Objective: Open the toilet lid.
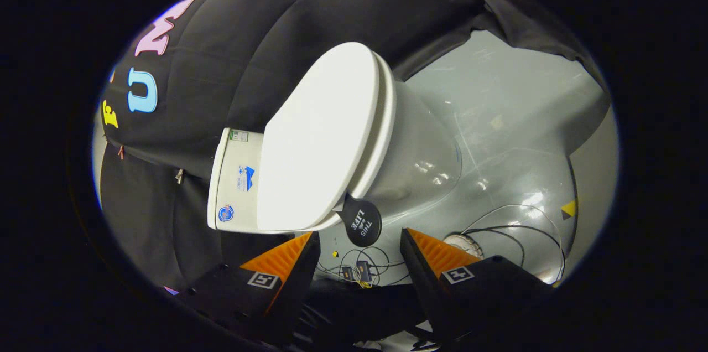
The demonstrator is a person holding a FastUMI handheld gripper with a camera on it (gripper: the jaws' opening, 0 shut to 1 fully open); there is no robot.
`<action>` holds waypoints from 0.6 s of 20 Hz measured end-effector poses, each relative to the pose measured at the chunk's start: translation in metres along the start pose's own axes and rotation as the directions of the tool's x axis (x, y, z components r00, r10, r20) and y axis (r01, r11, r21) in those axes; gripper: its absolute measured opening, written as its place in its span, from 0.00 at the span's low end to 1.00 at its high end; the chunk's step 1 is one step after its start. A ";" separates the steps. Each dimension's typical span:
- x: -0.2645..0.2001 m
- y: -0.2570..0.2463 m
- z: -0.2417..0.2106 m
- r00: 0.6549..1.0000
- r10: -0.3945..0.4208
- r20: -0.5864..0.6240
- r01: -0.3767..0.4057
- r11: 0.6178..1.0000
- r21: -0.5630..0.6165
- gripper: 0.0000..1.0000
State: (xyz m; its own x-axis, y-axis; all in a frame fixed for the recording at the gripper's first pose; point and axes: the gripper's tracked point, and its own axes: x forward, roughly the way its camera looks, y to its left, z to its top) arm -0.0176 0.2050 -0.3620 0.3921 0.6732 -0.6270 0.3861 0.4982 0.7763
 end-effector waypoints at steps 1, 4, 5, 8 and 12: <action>0.002 0.004 0.004 1.000 0.018 0.018 -0.018 1.000 -0.004 0.84; 0.009 -0.007 0.009 0.999 -0.031 0.013 0.031 0.999 -0.009 0.33; 0.009 -0.006 0.012 1.000 -0.017 0.001 0.017 1.000 0.003 0.31; 0.003 0.000 0.016 0.999 0.047 -0.005 -0.046 0.999 0.022 0.28; 0.001 0.003 0.007 1.000 0.011 -0.014 -0.013 0.992 -0.123 0.10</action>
State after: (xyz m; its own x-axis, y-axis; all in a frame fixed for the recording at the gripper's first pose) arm -0.0102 0.2032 -0.3610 0.3849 0.6861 -0.6174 0.2754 0.5531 0.7863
